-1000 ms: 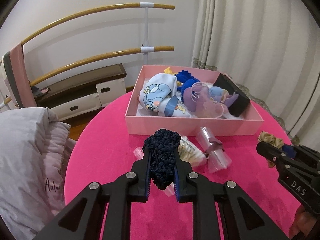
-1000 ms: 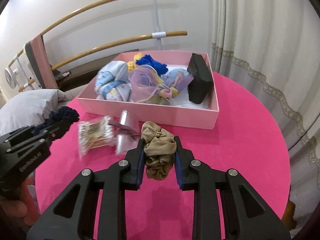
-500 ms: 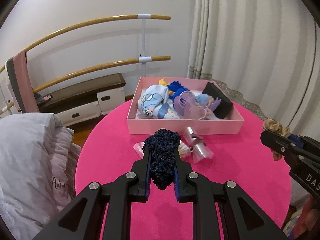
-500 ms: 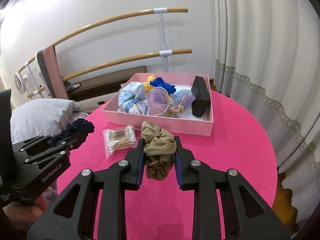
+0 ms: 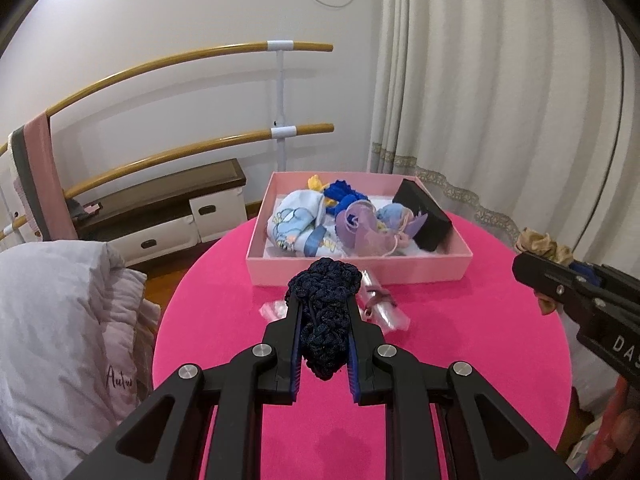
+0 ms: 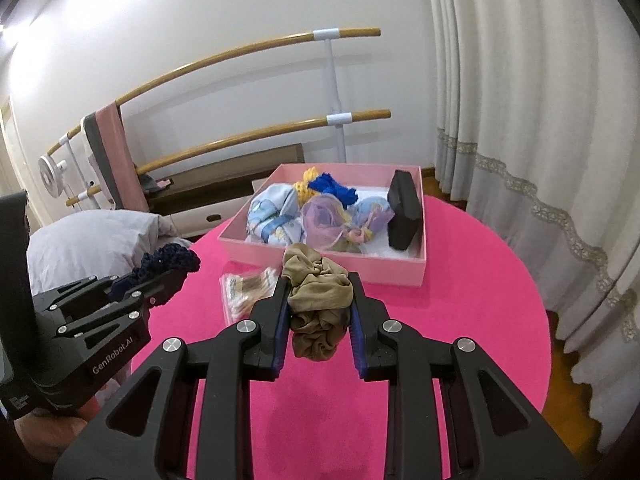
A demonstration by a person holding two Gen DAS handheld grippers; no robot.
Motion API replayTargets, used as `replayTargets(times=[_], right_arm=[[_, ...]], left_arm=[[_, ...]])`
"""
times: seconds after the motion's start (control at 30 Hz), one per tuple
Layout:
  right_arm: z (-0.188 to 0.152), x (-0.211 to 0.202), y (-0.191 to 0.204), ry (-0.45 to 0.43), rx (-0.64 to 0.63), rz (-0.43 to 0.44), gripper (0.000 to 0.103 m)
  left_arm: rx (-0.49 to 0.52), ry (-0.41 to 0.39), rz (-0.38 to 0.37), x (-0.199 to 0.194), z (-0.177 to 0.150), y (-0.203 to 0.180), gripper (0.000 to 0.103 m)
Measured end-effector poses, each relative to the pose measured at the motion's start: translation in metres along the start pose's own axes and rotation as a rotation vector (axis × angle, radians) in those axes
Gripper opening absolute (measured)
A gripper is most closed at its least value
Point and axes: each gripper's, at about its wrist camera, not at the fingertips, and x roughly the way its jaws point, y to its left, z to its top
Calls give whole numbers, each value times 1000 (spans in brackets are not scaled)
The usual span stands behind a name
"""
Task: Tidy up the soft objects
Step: 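Carry both scrunchies into the pink box and open both grippers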
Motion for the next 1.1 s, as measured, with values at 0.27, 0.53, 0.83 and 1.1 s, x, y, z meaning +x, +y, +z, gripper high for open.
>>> replayTargets(times=[0.27,0.53,0.83,1.1], right_arm=[[43,35,-20,2,19,15,24],[105,99,-38,29,17,24,24],[139,200,-69,157,67,13,25],[146,248,-83,223,90,9,25]], left_arm=[[14,-22,-4,45,52,2,15],[45,-26,18,127,121,0,15],[17,62,-8,242,187,0,15],[-4,127,-37,319,226,5,15]])
